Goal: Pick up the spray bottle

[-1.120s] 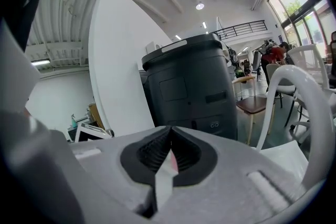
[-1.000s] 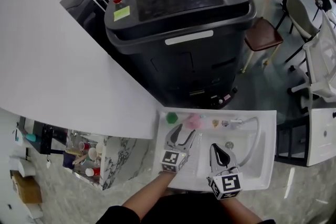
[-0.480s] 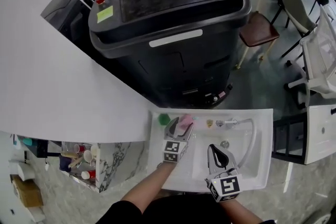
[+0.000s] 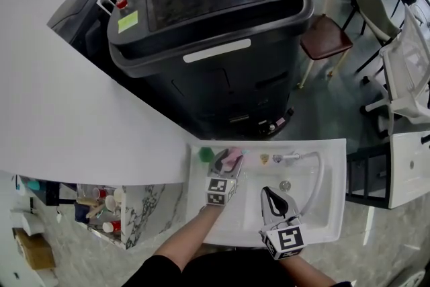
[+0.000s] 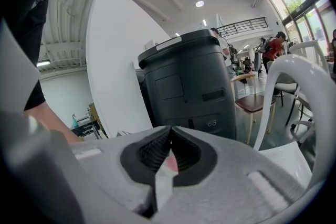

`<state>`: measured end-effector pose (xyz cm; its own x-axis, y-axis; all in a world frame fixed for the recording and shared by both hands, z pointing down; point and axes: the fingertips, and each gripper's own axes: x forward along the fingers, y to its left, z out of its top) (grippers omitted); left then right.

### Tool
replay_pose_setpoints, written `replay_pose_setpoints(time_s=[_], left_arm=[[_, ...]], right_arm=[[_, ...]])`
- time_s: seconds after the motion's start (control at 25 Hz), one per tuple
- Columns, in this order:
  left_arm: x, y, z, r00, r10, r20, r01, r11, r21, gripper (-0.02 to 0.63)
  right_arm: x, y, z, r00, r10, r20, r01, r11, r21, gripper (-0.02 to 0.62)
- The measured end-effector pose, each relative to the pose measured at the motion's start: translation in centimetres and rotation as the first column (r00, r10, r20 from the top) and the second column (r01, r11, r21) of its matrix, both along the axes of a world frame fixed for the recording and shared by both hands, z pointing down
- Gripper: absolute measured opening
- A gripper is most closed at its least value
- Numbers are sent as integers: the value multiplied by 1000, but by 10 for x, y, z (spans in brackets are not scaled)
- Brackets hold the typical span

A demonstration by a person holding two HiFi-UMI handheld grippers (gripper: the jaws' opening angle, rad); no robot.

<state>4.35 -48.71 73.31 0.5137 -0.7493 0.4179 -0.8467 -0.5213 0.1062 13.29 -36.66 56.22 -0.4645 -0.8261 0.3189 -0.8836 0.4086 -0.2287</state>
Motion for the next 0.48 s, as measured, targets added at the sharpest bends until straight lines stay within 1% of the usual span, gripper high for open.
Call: replay_pose_setpoints(time_s=[0.24,0.48], left_arm=[[-6,8,-6,1000,14,0,-14,1000,0,227],[-17,30,-31,999,28,-17,-28,999,32,222]], right_arm=[[2,1,-4,1000,10,11,-10,1000,0,-2],[5,6,-8,1000,20,19,-20,1000,12,-2]])
